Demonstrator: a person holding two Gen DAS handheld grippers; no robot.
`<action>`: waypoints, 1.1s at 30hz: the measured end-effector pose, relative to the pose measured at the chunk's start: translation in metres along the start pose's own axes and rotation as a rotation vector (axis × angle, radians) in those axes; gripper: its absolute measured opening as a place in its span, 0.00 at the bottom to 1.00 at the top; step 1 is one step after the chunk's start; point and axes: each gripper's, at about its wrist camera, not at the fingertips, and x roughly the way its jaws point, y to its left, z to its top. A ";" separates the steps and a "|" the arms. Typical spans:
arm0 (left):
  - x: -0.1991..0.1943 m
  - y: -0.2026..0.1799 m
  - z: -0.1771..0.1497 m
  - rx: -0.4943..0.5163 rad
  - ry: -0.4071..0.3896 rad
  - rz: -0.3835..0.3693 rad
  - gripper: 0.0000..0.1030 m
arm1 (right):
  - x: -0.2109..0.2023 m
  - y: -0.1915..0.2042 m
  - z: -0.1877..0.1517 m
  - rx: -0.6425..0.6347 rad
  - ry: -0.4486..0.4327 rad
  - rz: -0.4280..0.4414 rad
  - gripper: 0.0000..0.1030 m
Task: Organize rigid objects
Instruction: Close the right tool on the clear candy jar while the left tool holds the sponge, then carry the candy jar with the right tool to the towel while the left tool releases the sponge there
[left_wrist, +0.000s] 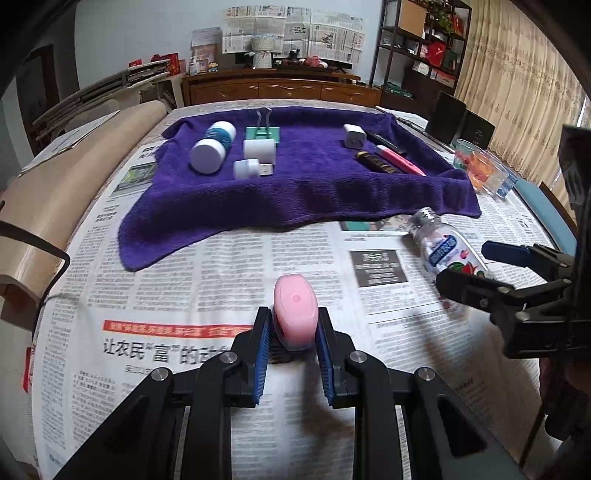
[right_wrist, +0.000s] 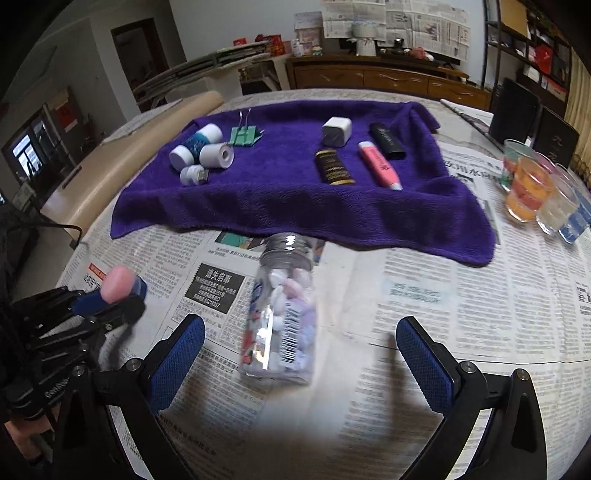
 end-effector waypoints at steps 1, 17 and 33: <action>0.000 0.003 0.000 -0.004 0.003 0.000 0.22 | 0.003 0.003 -0.001 -0.004 0.006 -0.012 0.98; -0.003 0.026 -0.003 -0.078 0.003 -0.065 0.22 | 0.009 0.027 0.000 -0.027 -0.007 -0.153 0.39; -0.014 0.037 0.002 -0.110 -0.026 -0.087 0.22 | -0.009 0.015 -0.012 0.002 0.010 -0.123 0.39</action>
